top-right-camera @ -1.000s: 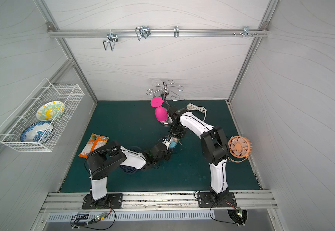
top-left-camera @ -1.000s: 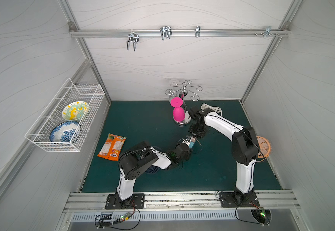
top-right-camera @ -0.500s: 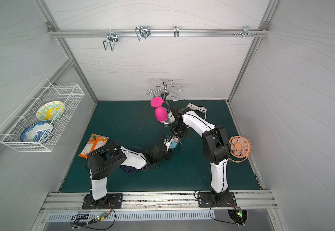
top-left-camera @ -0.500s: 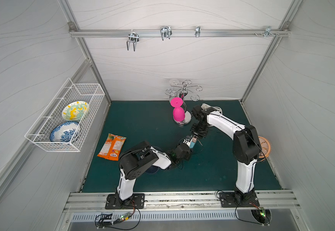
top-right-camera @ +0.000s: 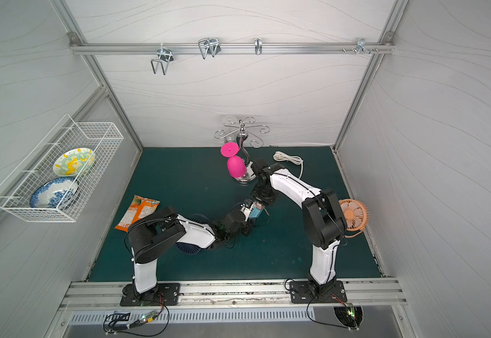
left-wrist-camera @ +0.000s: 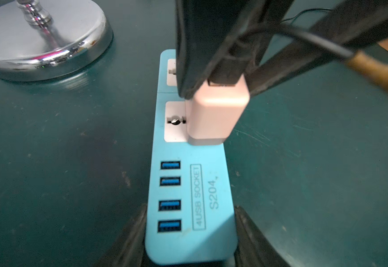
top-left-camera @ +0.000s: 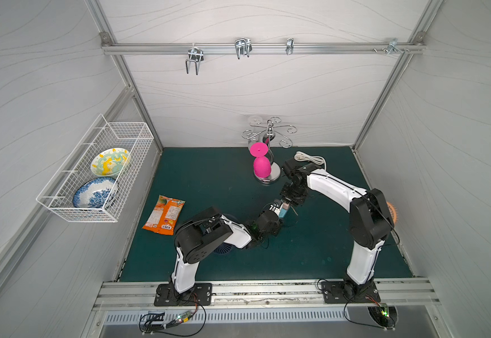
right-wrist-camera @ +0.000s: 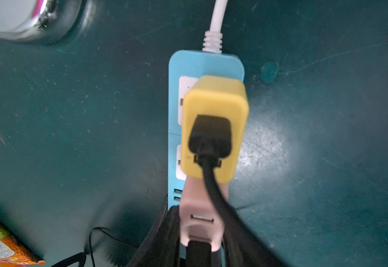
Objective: Unplug the desk fan from the power strip
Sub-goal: Remove the plug from the socket.
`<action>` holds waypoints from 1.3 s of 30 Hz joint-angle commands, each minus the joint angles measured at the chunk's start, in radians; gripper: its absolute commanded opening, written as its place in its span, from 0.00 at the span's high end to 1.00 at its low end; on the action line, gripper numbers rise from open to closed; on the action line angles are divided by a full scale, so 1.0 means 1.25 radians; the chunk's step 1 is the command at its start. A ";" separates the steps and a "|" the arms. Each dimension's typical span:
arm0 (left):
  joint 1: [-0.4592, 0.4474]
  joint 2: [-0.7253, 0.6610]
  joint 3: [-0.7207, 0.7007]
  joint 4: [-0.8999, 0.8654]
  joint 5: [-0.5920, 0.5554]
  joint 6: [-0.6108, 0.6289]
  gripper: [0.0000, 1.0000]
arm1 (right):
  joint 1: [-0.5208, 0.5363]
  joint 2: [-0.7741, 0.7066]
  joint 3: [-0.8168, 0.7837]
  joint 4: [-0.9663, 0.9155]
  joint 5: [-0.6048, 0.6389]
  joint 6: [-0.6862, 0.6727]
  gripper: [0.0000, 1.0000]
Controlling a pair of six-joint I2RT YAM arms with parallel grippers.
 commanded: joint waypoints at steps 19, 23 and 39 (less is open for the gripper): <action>0.005 0.032 0.024 -0.059 -0.025 0.009 0.99 | 0.012 0.102 0.142 -0.145 -0.019 -0.021 1.00; 0.005 0.034 0.041 -0.069 -0.030 0.012 0.66 | 0.010 0.097 0.130 -0.136 -0.024 -0.018 1.00; 0.006 0.062 0.091 -0.049 -0.018 0.066 0.37 | 0.010 0.083 0.111 -0.121 -0.043 -0.015 1.00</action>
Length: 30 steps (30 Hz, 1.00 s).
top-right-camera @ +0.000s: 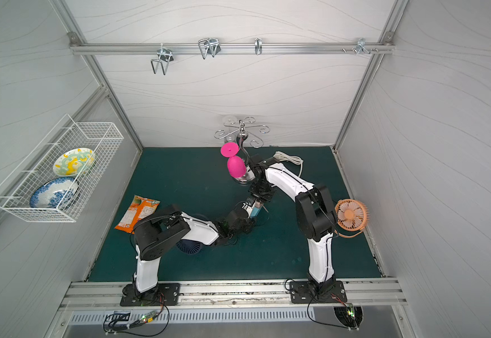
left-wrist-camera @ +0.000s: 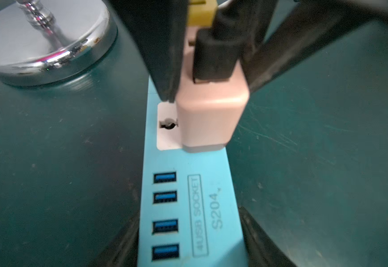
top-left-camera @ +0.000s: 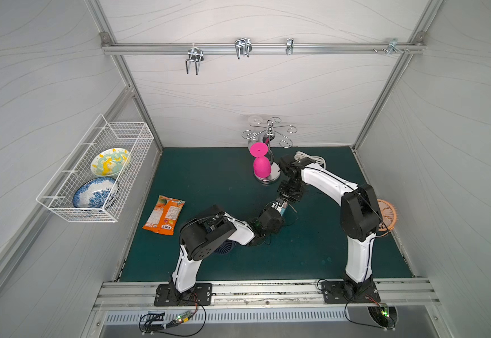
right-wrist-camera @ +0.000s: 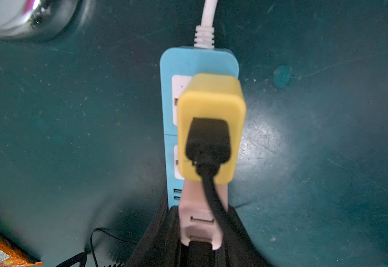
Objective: Unplug the desk fan from the power strip
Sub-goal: Remove the plug from the socket.
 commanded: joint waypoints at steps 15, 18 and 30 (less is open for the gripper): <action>0.015 0.021 0.034 0.001 0.037 0.002 1.00 | -0.002 -0.034 -0.046 -0.026 -0.032 0.002 1.00; 0.015 0.023 0.026 0.005 0.053 0.002 1.00 | -0.006 -0.048 -0.058 -0.018 -0.032 0.007 1.00; 0.012 0.012 -0.011 0.047 0.066 -0.017 1.00 | 0.004 0.004 0.039 -0.042 -0.019 0.012 1.00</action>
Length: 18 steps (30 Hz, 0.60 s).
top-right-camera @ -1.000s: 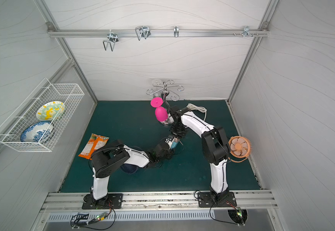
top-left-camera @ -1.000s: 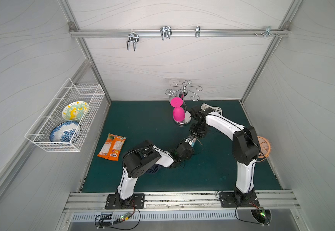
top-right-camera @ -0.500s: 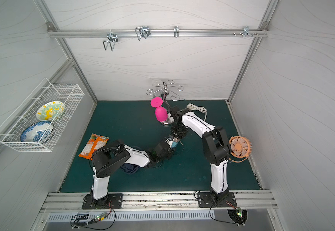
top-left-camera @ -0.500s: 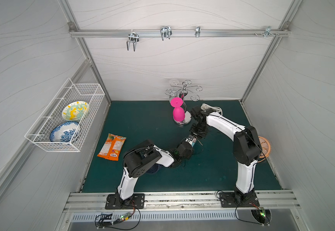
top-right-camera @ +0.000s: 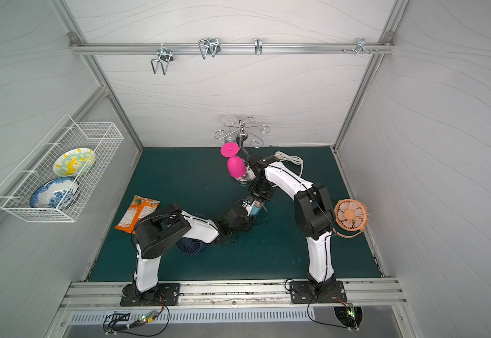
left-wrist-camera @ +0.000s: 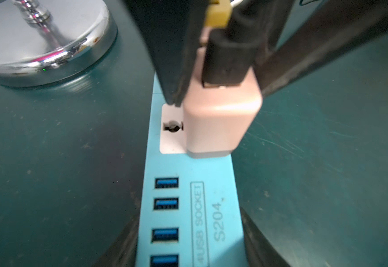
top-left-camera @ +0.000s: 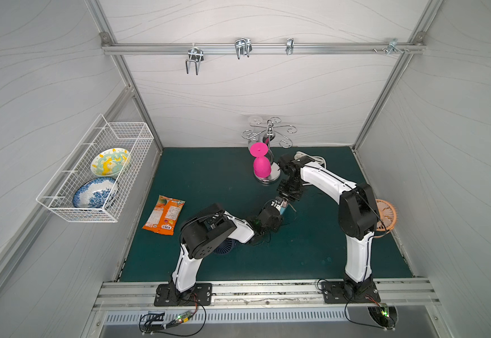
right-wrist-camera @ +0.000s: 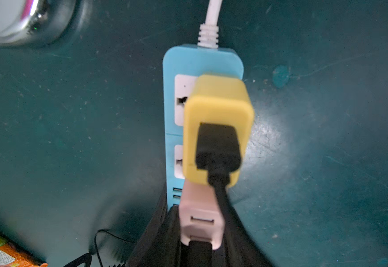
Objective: Unplug the desk fan from the power strip
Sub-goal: Remove the plug from the socket.
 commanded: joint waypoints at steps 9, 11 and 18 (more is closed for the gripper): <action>-0.004 0.005 -0.057 0.123 0.002 -0.022 1.00 | -0.036 -0.069 -0.099 0.025 -0.037 0.012 1.00; -0.004 0.004 -0.054 0.117 0.003 -0.019 1.00 | -0.036 -0.069 -0.103 0.031 -0.042 0.016 1.00; -0.013 0.011 -0.044 0.116 0.019 0.009 1.00 | -0.024 -0.044 -0.056 0.012 -0.038 0.019 1.00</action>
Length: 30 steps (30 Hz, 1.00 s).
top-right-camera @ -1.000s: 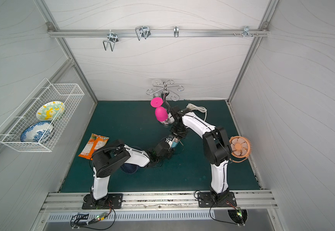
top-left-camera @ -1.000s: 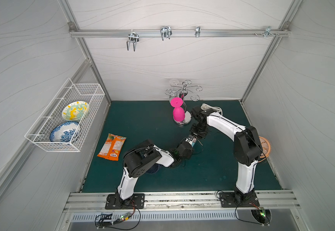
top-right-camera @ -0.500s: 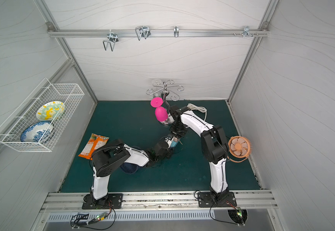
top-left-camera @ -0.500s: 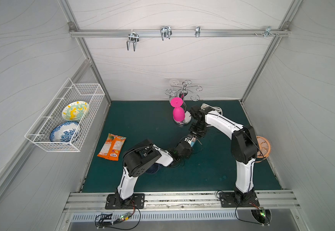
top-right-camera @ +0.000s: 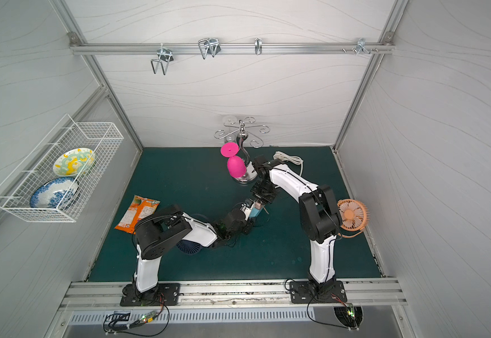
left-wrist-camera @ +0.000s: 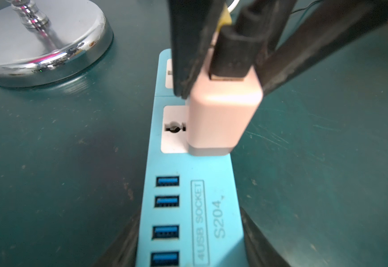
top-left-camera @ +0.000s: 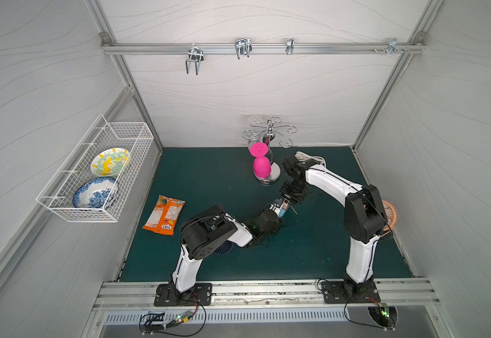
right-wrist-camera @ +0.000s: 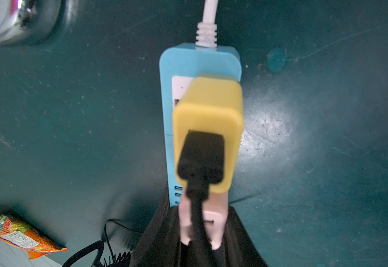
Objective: Unplug the desk fan from the power strip
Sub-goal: Remove the plug from the socket.
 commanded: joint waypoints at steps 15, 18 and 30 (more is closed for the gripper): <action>-0.006 0.016 0.012 -0.012 0.006 -0.011 1.00 | -0.015 -0.041 -0.037 -0.024 -0.007 -0.020 1.00; -0.005 0.013 0.006 -0.011 0.005 -0.009 1.00 | -0.016 -0.053 -0.050 -0.029 0.004 -0.022 1.00; -0.010 0.007 0.025 -0.037 0.018 0.039 1.00 | 0.039 0.108 0.172 -0.158 0.052 -0.041 1.00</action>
